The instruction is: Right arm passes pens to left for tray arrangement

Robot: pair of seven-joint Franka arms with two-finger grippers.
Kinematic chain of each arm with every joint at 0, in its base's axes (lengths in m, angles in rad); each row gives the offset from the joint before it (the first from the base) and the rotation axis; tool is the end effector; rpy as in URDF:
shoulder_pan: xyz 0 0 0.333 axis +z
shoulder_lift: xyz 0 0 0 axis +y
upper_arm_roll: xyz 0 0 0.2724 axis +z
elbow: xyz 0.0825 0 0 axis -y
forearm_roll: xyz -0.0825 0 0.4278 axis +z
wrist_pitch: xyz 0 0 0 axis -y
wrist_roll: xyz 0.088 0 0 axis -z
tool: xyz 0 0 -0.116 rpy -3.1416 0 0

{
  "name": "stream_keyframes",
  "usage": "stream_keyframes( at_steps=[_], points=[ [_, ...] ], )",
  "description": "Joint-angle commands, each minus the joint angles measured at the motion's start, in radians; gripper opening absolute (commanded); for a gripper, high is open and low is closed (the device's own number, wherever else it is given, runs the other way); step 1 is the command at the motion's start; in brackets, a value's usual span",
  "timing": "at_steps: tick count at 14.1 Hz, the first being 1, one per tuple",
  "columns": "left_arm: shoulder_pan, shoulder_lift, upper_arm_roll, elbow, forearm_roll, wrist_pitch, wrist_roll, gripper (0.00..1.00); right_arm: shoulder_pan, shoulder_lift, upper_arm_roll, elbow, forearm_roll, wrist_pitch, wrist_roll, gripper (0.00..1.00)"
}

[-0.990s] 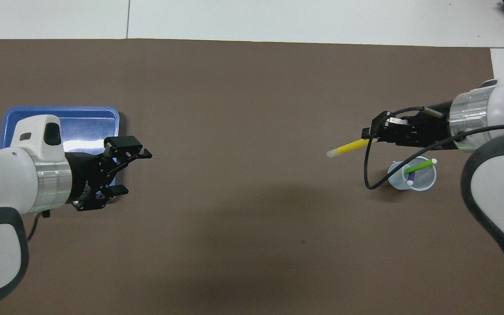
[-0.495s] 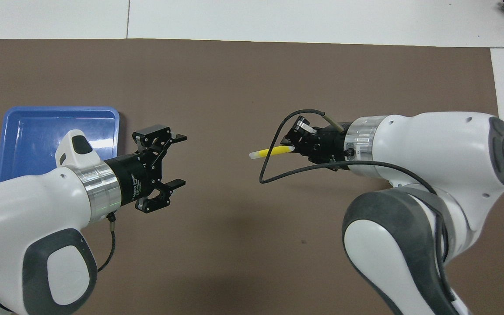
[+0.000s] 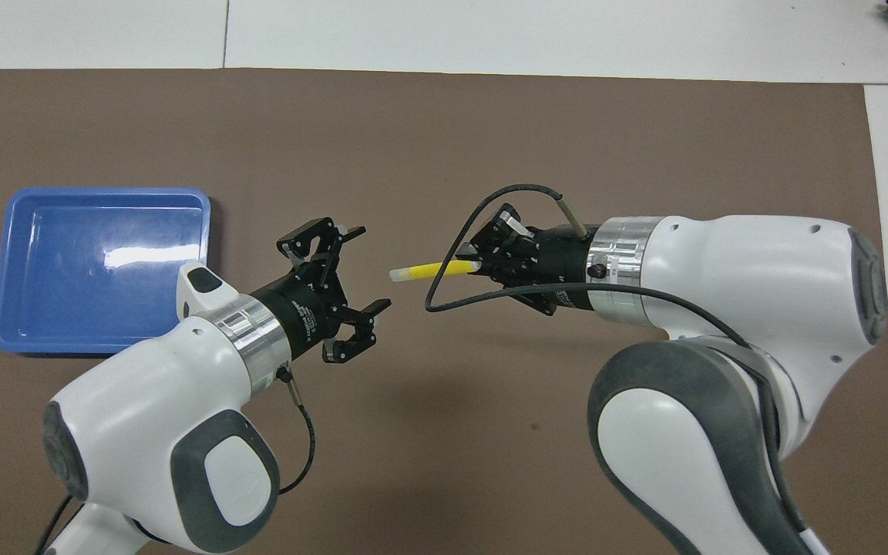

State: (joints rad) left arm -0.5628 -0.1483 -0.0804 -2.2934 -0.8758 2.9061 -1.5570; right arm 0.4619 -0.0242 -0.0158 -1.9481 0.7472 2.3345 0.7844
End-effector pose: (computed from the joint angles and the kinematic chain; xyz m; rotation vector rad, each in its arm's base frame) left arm 0.4889 -0.3108 0.4107 1.5204 1.7140 -0.1518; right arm 0.5661 0.2879 0.4713 -2.2295 0.8860 0.0613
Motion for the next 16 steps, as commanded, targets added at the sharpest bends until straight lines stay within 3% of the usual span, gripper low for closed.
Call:
stream_keyframes(
  at_steps=[1, 9, 12, 16],
  points=[
    [-0.071, 0.047, 0.013, 0.006, -0.028, 0.113, -0.078, 0.96, 0.034, -0.019, -0.004, -0.029, 0.024, 0.058, 0.039, 0.0],
    [-0.132, 0.055, 0.014, 0.031, -0.048, 0.128, -0.101, 0.86, 0.034, -0.017, -0.006, -0.029, 0.024, 0.058, 0.036, 0.0],
    [-0.135, 0.055, 0.014, 0.031, -0.046, 0.128, -0.1, 0.71, 0.032, -0.017, -0.006, -0.029, 0.024, 0.058, 0.036, 0.0],
    [-0.137, 0.03, 0.014, 0.029, -0.048, 0.113, -0.1, 0.7, 0.031, -0.017, -0.006, -0.029, 0.024, 0.058, 0.032, 0.0]
  ],
)
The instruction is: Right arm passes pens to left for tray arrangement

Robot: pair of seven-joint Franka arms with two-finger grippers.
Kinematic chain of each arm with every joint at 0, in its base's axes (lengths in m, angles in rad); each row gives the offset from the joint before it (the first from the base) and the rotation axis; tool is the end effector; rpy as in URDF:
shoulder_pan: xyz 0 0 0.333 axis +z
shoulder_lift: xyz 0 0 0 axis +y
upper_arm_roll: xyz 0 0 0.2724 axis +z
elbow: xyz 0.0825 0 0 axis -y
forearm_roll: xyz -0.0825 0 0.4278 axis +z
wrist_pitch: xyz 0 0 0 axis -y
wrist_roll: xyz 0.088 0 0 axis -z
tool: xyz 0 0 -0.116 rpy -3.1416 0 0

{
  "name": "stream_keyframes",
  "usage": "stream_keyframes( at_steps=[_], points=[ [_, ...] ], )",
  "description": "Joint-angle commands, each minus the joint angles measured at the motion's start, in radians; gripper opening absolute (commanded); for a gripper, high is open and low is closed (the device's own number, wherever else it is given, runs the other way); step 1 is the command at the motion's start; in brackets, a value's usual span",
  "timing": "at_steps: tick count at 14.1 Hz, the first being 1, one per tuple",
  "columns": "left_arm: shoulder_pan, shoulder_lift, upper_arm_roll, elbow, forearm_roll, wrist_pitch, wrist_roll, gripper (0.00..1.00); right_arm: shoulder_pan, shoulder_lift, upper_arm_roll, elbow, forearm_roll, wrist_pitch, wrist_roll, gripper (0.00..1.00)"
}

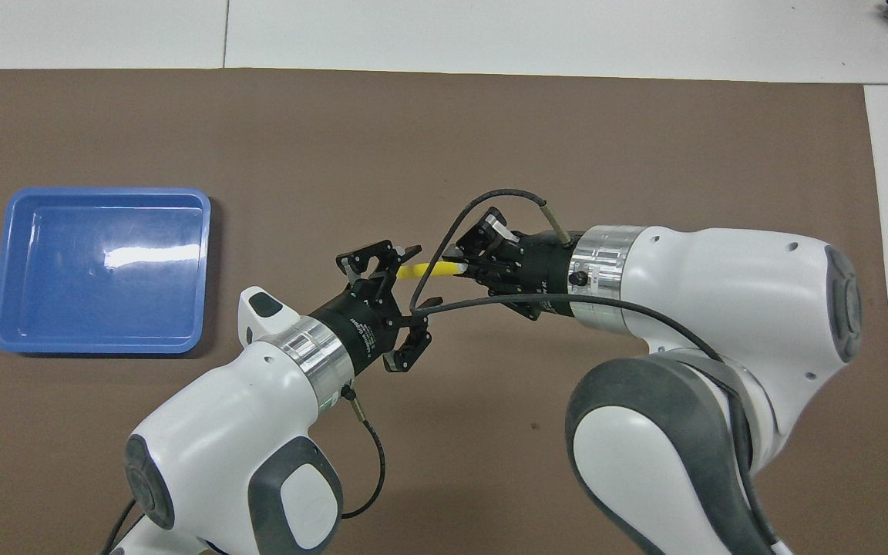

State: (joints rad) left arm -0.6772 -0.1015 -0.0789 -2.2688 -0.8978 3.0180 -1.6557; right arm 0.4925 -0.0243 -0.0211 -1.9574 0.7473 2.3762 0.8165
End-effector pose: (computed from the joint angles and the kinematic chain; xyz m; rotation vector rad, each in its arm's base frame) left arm 0.4642 -0.3597 0.4075 1.4469 1.7216 -0.1877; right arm 0.5614 0.2990 0.4700 -2.2104 0.9103 0.0499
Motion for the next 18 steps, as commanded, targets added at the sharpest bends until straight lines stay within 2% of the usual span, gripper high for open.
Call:
stream_keyframes(
  at_steps=[1, 2, 3, 4, 6, 7, 15, 16, 17, 18],
  points=[
    [-0.022, -0.018, 0.013, 0.005, -0.026, 0.001, -0.001, 0.7, 0.0, -0.017, 0.0, -0.02, 0.024, 0.017, -0.002, 0.0],
    [-0.022, -0.018, 0.013, 0.005, -0.026, 0.001, -0.001, 0.7, 0.0, -0.017, 0.0, -0.02, 0.024, 0.017, 0.0, 0.0],
    [-0.022, -0.018, 0.013, 0.003, -0.026, 0.001, -0.001, 0.65, 0.0, -0.017, 0.0, -0.02, 0.024, 0.017, -0.002, 0.0],
    [-0.022, -0.018, 0.013, 0.003, -0.026, 0.001, -0.001, 0.53, 0.0, -0.017, 0.0, -0.02, 0.024, 0.015, -0.002, 0.0],
    [-0.022, -0.018, 0.014, 0.003, -0.024, 0.001, -0.001, 0.1, 0.0, -0.017, 0.0, -0.02, 0.024, 0.015, -0.003, 0.0],
    [-0.022, -0.018, 0.013, 0.003, -0.024, 0.001, 0.001, 0.0, 0.0, -0.017, 0.0, -0.02, 0.024, 0.015, -0.003, 0.0],
    [-0.013, -0.02, 0.013, 0.003, -0.024, -0.01, 0.004, 0.0, -0.008, -0.016, 0.0, -0.018, 0.024, 0.011, 0.0, 0.0],
    [-0.013, -0.02, 0.013, 0.003, -0.024, -0.01, 0.005, 0.0, -0.009, -0.016, 0.0, -0.017, 0.024, 0.009, 0.001, 0.33],
    [-0.013, -0.02, 0.013, 0.003, -0.024, -0.01, 0.008, 0.0, -0.009, -0.014, 0.0, -0.014, 0.024, 0.011, 0.006, 0.85],
    [-0.013, -0.02, 0.013, 0.003, -0.024, -0.01, 0.011, 0.0, -0.009, -0.017, -0.002, -0.014, 0.024, 0.009, -0.005, 1.0]
  ],
)
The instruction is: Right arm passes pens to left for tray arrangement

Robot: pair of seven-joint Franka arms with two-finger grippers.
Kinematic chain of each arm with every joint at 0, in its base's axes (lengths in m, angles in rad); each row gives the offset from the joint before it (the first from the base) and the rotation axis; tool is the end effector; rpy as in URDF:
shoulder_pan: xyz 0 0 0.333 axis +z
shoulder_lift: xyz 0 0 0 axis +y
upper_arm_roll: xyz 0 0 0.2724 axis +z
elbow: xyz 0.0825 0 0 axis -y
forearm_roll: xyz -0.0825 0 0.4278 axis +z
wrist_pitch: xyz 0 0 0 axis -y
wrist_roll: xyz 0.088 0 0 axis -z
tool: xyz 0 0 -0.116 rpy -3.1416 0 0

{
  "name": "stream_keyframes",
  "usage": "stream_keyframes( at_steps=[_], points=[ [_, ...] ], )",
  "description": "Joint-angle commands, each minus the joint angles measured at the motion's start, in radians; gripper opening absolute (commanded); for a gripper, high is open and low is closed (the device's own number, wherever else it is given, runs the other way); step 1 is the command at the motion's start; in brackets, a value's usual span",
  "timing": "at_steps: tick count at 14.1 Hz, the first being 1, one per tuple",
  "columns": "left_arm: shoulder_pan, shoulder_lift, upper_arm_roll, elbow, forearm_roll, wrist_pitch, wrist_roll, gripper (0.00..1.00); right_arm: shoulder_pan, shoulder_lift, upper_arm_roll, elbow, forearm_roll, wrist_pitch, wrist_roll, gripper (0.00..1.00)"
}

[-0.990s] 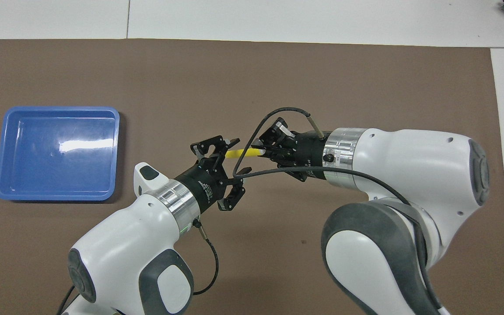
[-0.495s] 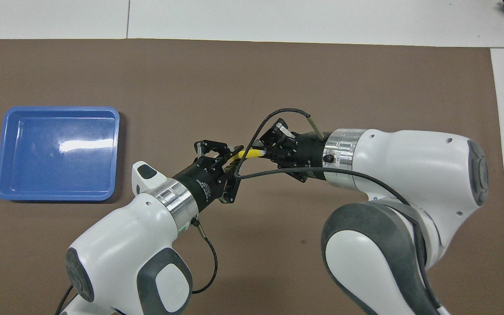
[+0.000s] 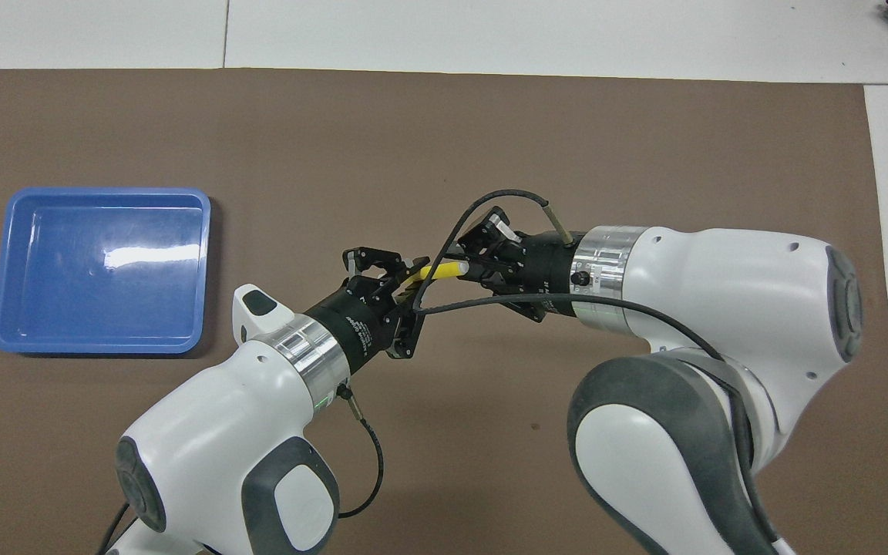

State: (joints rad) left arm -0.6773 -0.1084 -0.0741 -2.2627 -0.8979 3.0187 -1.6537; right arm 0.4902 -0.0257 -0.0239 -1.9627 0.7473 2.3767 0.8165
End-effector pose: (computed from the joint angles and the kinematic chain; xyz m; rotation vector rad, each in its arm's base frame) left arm 0.4664 -0.3580 0.4148 1.4361 1.7127 -0.1839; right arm 0.5622 0.2957 0.4680 -2.2099 0.9183 0.0501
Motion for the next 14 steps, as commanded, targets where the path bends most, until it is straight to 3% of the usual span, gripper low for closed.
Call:
stream_keyframes(
  at_steps=[1, 3, 9, 10, 14],
  points=[
    [-0.011, -0.013, 0.01, -0.003, -0.024, -0.014, 0.028, 0.0, -0.008, -0.019, -0.001, -0.008, 0.009, 0.004, -0.01, 1.0],
    [0.002, -0.022, 0.011, -0.006, -0.024, -0.073, 0.134, 0.0, -0.016, -0.02, -0.004, -0.008, -0.057, -0.031, -0.046, 1.0],
    [0.218, -0.08, 0.016, -0.004, -0.007, -0.538, 0.742, 0.0, -0.146, -0.051, -0.004, -0.008, -0.442, -0.374, -0.368, 1.0],
    [0.252, -0.088, 0.017, -0.004, 0.035, -0.605, 0.823, 0.0, -0.171, -0.054, -0.004, -0.008, -0.5, -0.419, -0.445, 1.0],
    [0.333, -0.096, 0.02, 0.021, 0.451, -0.841, 1.004, 0.0, -0.27, -0.082, -0.004, -0.04, -0.693, -0.502, -0.774, 1.0]
  ],
)
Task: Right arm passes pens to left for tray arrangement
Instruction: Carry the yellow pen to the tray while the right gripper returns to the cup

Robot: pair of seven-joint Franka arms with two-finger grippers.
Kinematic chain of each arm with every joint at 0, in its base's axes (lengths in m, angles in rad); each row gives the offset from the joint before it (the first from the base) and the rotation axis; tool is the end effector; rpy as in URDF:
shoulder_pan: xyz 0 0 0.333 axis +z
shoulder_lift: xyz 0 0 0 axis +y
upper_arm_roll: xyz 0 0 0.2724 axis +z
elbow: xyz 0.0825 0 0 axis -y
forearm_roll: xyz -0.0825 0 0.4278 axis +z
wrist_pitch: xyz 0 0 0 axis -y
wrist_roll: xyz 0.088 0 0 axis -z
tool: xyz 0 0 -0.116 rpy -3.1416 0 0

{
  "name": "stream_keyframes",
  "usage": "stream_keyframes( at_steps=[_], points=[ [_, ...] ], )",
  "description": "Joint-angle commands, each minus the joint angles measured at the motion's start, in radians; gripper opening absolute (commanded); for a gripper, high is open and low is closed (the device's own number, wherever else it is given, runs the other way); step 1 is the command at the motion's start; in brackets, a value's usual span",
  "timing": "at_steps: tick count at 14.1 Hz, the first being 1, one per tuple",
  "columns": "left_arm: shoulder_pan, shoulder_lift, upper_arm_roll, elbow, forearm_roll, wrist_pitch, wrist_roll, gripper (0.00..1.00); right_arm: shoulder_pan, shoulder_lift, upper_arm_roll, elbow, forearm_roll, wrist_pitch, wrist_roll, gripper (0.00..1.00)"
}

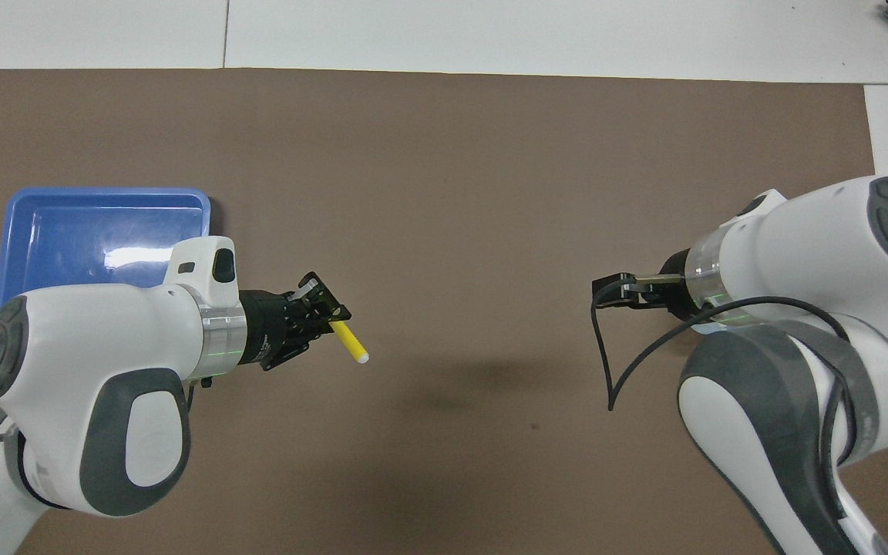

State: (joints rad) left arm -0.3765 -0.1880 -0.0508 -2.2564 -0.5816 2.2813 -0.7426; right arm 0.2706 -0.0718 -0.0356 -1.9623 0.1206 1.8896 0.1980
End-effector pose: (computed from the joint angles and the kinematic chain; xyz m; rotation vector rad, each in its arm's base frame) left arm 0.5012 -0.2467 0.3936 2.4952 0.8457 -0.1151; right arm 0.5646 0.1452 0.4390 -3.0272 0.0012 0.0396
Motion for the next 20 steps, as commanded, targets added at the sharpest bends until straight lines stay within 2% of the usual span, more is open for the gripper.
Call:
stream_keyframes(
  at_steps=[1, 3, 5, 7, 10, 15, 18, 20],
  points=[
    [0.06, -0.016, -0.003, 0.029, 0.184, -0.156, 0.17, 0.0, -0.082, -0.045, 0.007, -0.065, -0.076, -0.006, -0.266, 1.0],
    [0.129, -0.016, -0.003, 0.049, 0.288, -0.251, 0.343, 0.0, -0.164, -0.051, 0.006, -0.095, -0.093, 0.012, -0.403, 0.94],
    [0.201, -0.018, -0.003, 0.052, 0.383, -0.307, 0.518, 0.0, -0.229, -0.051, 0.008, -0.11, -0.139, 0.043, -0.564, 0.93],
    [0.266, -0.015, -0.003, 0.052, 0.457, -0.316, 0.651, 0.0, -0.273, -0.046, 0.008, -0.136, -0.14, 0.077, -0.653, 0.9],
    [0.341, 0.027, -0.003, 0.052, 0.513, -0.287, 0.788, 0.0, -0.301, -0.028, 0.008, -0.199, -0.14, 0.21, -0.698, 0.83],
    [0.402, 0.142, -0.003, 0.078, 0.565, -0.168, 0.824, 0.0, -0.356, 0.052, 0.008, -0.199, -0.14, 0.307, -0.759, 0.78],
    [0.412, 0.194, -0.003, 0.1, 0.574, -0.122, 0.825, 0.0, -0.361, 0.075, 0.008, -0.199, -0.14, 0.341, -0.756, 0.77],
    [0.418, 0.237, -0.003, 0.101, 0.579, -0.07, 0.824, 0.0, -0.36, 0.082, 0.01, -0.196, -0.14, 0.345, -0.732, 0.72]
  ],
)
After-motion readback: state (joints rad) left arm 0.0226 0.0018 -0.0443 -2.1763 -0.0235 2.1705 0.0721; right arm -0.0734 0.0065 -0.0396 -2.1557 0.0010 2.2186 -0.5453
